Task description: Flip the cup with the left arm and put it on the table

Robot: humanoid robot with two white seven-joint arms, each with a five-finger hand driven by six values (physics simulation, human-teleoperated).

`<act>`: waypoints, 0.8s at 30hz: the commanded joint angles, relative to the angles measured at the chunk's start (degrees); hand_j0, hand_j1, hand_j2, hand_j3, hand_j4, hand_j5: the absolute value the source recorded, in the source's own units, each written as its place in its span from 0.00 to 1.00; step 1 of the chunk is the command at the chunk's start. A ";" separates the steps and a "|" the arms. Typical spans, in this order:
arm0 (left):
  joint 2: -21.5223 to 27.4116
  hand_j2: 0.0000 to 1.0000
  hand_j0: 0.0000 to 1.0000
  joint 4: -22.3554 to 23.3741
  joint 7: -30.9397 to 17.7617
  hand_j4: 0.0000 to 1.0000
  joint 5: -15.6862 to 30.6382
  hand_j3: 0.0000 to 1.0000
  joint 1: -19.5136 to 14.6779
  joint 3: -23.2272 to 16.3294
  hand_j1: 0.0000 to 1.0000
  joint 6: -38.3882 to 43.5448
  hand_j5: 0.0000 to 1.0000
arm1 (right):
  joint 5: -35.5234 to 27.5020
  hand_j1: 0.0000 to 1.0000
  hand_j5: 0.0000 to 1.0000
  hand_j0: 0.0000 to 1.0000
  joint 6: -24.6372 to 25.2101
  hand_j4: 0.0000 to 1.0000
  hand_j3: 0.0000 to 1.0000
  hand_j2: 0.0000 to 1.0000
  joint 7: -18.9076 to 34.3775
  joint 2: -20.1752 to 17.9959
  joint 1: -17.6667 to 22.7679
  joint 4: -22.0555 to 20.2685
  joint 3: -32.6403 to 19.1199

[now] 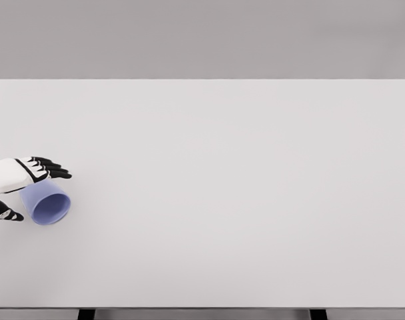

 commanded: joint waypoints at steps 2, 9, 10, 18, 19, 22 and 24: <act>-0.76 1.00 1.00 0.96 -0.04 1.00 -0.17 1.00 0.00 -0.04 1.00 0.06 1.00 | -0.05 1.00 1.00 1.00 -0.01 1.00 1.00 1.00 0.01 0.00 0.00 -0.01 -0.01; -1.20 1.00 1.00 1.75 -0.04 1.00 -0.96 1.00 0.00 -0.04 1.00 0.06 1.00 | -0.05 1.00 1.00 1.00 -0.01 1.00 1.00 1.00 0.01 0.00 0.00 -0.01 -0.01; -1.20 1.00 1.00 1.84 -0.04 1.00 -0.96 1.00 0.00 -0.04 1.00 0.06 1.00 | -0.05 1.00 1.00 1.00 -0.01 1.00 1.00 1.00 0.01 0.00 0.00 -0.01 -0.01; -2.08 1.00 1.00 2.89 -0.04 1.00 -1.49 1.00 0.00 -0.04 1.00 0.06 1.00 | -0.05 1.00 1.00 1.00 -0.01 1.00 1.00 1.00 0.01 0.00 0.00 -0.01 -0.01; -2.26 1.00 1.00 3.15 -0.04 1.00 -1.84 1.00 0.00 -0.04 1.00 0.06 1.00 | -0.05 1.00 1.00 1.00 -0.01 1.00 1.00 1.00 0.01 0.00 -0.09 -0.01 -0.01; -2.52 1.00 1.00 3.86 -0.04 1.00 -1.84 1.00 -0.09 -0.04 1.00 0.06 1.00 | -0.05 1.00 1.00 1.00 -0.01 1.00 1.00 1.00 0.01 0.00 0.00 -0.01 -0.01; -2.87 1.00 1.00 4.21 -0.04 1.00 -1.84 1.00 -0.09 -0.04 1.00 0.06 1.00 | -0.05 1.00 1.00 1.00 -0.01 1.00 1.00 1.00 0.01 0.00 0.00 -0.01 -0.01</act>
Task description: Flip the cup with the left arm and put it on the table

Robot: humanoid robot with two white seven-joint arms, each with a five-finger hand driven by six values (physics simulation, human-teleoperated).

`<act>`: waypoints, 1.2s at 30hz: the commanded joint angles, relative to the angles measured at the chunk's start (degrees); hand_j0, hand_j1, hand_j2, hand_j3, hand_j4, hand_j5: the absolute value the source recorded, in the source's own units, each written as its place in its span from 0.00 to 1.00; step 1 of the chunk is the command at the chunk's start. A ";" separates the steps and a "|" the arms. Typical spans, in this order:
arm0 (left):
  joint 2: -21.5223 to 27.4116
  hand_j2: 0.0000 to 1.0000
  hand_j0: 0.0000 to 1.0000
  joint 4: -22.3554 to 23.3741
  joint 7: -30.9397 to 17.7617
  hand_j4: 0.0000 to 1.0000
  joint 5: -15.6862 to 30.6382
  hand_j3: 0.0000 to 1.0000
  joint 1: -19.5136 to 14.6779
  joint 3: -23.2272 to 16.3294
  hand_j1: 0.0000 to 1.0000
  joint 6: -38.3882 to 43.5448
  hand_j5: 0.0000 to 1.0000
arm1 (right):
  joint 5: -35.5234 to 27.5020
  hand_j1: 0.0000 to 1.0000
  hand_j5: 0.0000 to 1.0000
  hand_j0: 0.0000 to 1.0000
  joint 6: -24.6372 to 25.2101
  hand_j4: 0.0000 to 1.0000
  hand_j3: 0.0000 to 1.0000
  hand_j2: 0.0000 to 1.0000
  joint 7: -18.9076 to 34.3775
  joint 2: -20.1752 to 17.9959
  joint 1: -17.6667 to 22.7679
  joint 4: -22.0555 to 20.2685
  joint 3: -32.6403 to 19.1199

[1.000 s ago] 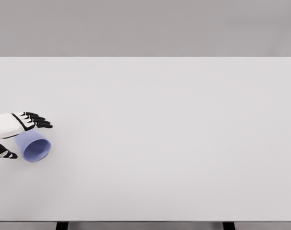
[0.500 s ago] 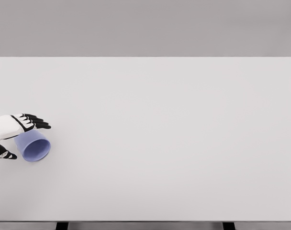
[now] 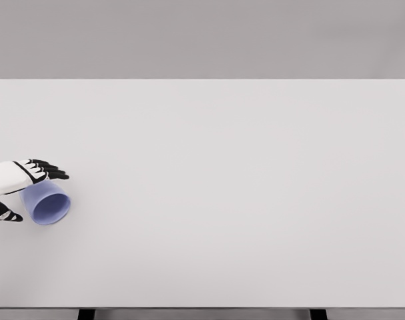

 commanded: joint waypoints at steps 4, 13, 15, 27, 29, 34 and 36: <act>-0.49 1.00 1.00 0.62 0.02 1.00 -0.05 1.00 0.00 0.04 1.00 0.06 1.00 | -0.05 1.00 1.00 1.00 -0.01 1.00 1.00 1.00 0.01 0.00 0.00 -0.01 -0.01; -0.66 1.00 1.00 0.79 0.02 1.00 -0.14 1.00 -0.09 0.04 1.00 0.06 1.00 | -0.05 1.00 1.00 1.00 -0.01 1.00 1.00 1.00 0.01 0.00 0.00 -0.01 -0.01; -0.66 1.00 1.00 0.70 0.02 1.00 -0.23 1.00 -0.09 0.04 1.00 0.06 1.00 | -0.05 1.00 1.00 1.00 -0.01 1.00 1.00 1.00 0.01 0.00 0.00 -0.01 -0.01; -1.19 1.00 1.00 0.79 0.02 1.00 -0.67 1.00 -0.18 0.04 1.00 0.06 1.00 | -0.05 1.00 1.00 1.00 -0.01 1.00 1.00 1.00 0.01 0.00 0.00 -0.01 -0.01; -1.80 1.00 1.00 0.79 0.02 1.00 -0.93 1.00 -0.26 0.04 1.00 0.06 1.00 | -0.05 1.00 1.00 1.00 -0.01 1.00 1.00 1.00 0.01 0.00 0.00 -0.01 -0.01; -2.42 1.00 1.00 0.88 0.02 1.00 -1.28 1.00 -0.26 0.04 1.00 0.06 1.00 | -0.05 1.00 1.00 1.00 -0.01 1.00 1.00 1.00 0.01 0.00 0.00 -0.01 -0.01; -2.68 1.00 1.00 0.97 0.02 1.00 -1.28 1.00 -0.26 0.04 1.00 0.06 1.00 | -0.05 1.00 1.00 1.00 -0.01 1.00 1.00 1.00 0.01 0.00 0.00 -0.01 -0.01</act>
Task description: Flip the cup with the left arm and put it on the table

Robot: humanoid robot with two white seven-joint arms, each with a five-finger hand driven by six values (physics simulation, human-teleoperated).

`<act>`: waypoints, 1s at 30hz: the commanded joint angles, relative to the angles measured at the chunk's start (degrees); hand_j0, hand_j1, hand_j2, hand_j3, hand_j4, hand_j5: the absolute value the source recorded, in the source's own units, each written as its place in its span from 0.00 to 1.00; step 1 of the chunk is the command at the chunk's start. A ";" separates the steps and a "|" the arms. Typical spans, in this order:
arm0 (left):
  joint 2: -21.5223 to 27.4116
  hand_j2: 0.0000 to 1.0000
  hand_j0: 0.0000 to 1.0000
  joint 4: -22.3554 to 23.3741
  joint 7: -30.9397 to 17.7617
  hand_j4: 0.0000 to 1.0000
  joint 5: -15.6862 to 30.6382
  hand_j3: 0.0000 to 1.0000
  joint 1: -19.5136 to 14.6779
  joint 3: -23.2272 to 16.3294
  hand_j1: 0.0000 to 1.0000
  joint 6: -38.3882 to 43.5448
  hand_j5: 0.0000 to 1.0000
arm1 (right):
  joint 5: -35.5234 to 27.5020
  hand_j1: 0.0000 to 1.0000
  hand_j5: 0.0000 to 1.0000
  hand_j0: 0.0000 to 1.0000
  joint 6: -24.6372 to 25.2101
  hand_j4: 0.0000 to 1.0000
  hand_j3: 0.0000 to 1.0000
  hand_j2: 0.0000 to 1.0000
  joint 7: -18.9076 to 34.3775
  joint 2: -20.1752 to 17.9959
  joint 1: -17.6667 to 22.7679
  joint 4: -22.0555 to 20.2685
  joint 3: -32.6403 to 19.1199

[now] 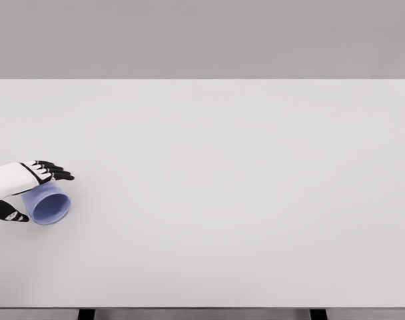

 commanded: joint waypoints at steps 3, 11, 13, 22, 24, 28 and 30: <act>-0.61 1.00 1.00 0.32 0.02 1.00 0.21 1.00 0.00 0.04 1.00 0.06 1.00 | -0.05 1.00 1.00 1.00 -0.01 1.00 1.00 1.00 0.01 0.00 0.00 -0.01 0.08; -0.70 1.00 1.00 0.32 -0.06 1.00 -0.76 1.00 -0.09 -0.05 1.00 0.06 1.00 | -0.05 1.00 1.00 1.00 -0.01 1.00 1.00 1.00 0.01 0.00 0.00 -0.01 -0.01; -1.05 1.00 1.00 0.32 0.02 1.00 -1.46 1.00 0.00 -0.05 1.00 0.06 1.00 | -0.05 1.00 1.00 1.00 -0.01 1.00 1.00 1.00 0.01 0.00 0.00 -0.01 -0.01; -1.05 1.00 1.00 0.23 0.02 1.00 -2.17 1.00 0.00 -0.05 1.00 0.06 1.00 | -0.05 1.00 1.00 1.00 -0.01 1.00 1.00 1.00 0.01 0.00 0.00 -0.01 -0.01; -1.14 1.00 1.00 0.23 0.02 1.00 -2.70 1.00 -0.09 -0.05 1.00 0.06 1.00 | -0.05 1.00 1.00 1.00 -0.01 1.00 1.00 1.00 0.01 0.00 0.00 -0.01 -0.01; -1.40 0.96 0.96 0.15 0.02 0.96 -3.31 0.96 -0.09 -0.05 0.96 0.06 0.96 | -0.05 1.00 1.00 1.00 -0.01 1.00 1.00 1.00 0.01 0.00 -0.09 -0.01 -0.01; -1.67 0.92 0.92 0.15 0.02 0.92 -3.84 0.92 0.00 -0.05 0.92 0.06 0.92 | -0.05 1.00 1.00 1.00 -0.01 1.00 1.00 1.00 0.01 0.00 0.00 -0.01 0.08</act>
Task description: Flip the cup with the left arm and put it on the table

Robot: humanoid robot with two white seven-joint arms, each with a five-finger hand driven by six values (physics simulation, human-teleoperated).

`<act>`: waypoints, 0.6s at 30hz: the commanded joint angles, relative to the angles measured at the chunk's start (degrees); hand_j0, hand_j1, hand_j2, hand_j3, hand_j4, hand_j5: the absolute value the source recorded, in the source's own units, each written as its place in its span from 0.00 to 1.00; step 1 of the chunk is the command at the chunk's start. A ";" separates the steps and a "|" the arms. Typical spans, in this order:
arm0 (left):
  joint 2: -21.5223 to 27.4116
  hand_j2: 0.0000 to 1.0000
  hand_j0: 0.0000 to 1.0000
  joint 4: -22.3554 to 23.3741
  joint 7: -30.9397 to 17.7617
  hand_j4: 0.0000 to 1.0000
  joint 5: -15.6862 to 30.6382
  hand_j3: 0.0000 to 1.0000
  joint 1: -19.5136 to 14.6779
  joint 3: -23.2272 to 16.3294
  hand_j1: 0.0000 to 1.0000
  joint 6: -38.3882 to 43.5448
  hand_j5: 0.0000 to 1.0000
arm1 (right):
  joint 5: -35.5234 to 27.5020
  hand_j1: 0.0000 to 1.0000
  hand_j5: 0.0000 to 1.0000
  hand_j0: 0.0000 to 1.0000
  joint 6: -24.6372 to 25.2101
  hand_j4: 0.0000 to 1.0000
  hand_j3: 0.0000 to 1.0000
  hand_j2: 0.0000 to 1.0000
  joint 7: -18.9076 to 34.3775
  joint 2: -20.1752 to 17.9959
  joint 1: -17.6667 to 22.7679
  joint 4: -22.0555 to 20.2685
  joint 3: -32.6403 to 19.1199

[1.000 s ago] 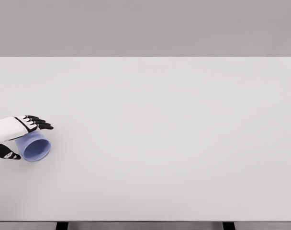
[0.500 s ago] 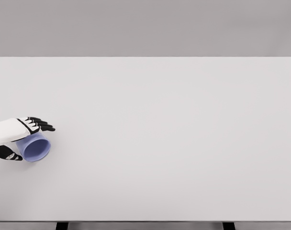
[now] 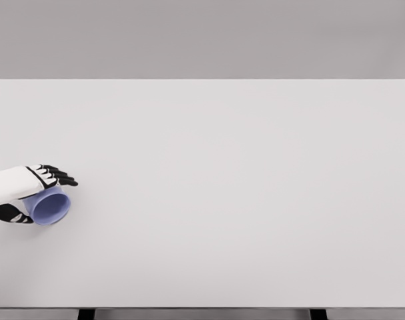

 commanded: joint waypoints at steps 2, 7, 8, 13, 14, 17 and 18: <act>-0.13 0.85 0.85 -0.04 -0.05 0.85 -0.26 0.85 0.00 0.06 0.85 0.05 0.85 | -0.05 1.00 1.00 1.00 -0.01 1.00 1.00 1.00 0.01 0.00 0.00 -0.01 -0.03; -0.13 0.64 0.64 -0.21 -0.05 0.64 -1.49 0.64 -0.09 0.06 0.64 0.05 0.64 | -0.05 1.00 1.00 1.00 -0.01 1.00 1.00 1.00 0.01 0.00 -0.09 -0.01 -0.03; -0.13 0.63 0.63 -0.21 -0.05 0.63 -1.49 0.63 -0.17 0.06 0.63 0.05 0.63 | -0.05 1.00 1.00 1.00 -0.01 1.00 1.00 1.00 0.01 0.00 -0.09 -0.01 -0.03; -0.13 0.61 0.61 -0.30 -0.05 0.61 -1.49 0.61 -0.26 0.06 0.61 0.05 0.61 | -0.05 1.00 1.00 1.00 -0.01 1.00 1.00 1.00 0.01 0.00 0.00 -0.01 -0.03; -0.13 0.62 0.62 -0.13 -0.05 0.62 -1.40 0.62 -0.26 0.06 0.62 0.05 0.62 | -0.05 1.00 1.00 1.00 -0.01 1.00 1.00 1.00 0.01 0.00 0.00 -0.01 -0.03; -0.13 0.64 0.64 -0.21 0.13 0.64 -0.79 0.64 -0.53 0.06 0.64 0.05 0.64 | -0.05 1.00 1.00 1.00 -0.01 1.00 1.00 1.00 0.01 0.00 0.00 -0.01 -0.03; -0.04 0.64 0.64 -0.21 0.30 0.64 -0.52 0.64 -0.61 0.15 0.64 0.05 0.64 | -0.05 1.00 1.00 1.00 -0.01 1.00 1.00 1.00 0.01 0.00 0.00 -0.01 -0.03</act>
